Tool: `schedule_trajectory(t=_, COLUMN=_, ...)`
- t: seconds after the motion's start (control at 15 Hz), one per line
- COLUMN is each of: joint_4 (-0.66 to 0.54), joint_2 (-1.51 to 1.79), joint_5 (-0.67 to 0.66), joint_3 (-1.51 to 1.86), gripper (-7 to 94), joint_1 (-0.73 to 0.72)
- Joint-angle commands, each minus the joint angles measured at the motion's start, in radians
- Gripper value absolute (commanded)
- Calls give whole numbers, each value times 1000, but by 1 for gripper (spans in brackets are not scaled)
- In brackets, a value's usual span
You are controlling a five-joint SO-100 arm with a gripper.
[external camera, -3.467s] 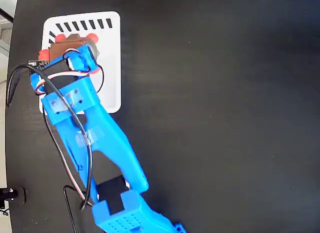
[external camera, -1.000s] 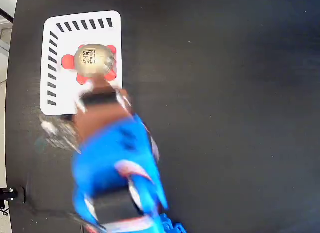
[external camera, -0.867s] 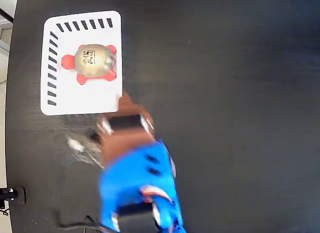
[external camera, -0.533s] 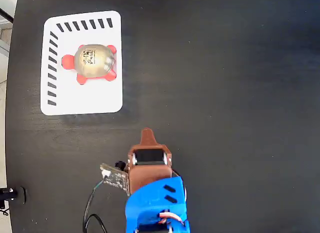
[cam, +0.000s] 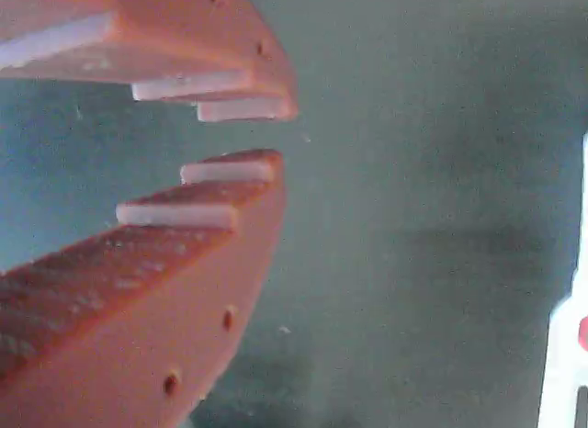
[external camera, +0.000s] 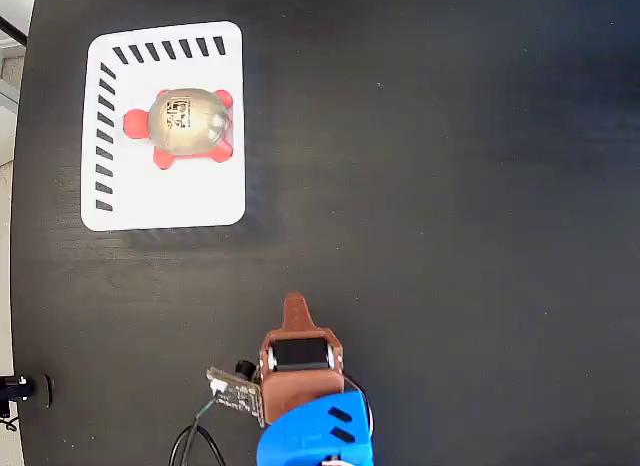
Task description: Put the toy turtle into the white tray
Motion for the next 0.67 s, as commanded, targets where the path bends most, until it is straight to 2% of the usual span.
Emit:
schedule_trajectory(t=0.0, joint_4=37, joint_2=49, joint_5=12, joint_3=28, gripper=0, joint_1=-21)
schedule_trajectory(t=0.2, joint_4=87, joint_2=67, joint_5=49, joint_3=38, gripper=0, joint_1=-17)
schedule_trajectory(t=0.6, joint_4=89, joint_2=67, joint_5=31, joint_3=38, gripper=0, joint_1=-25)
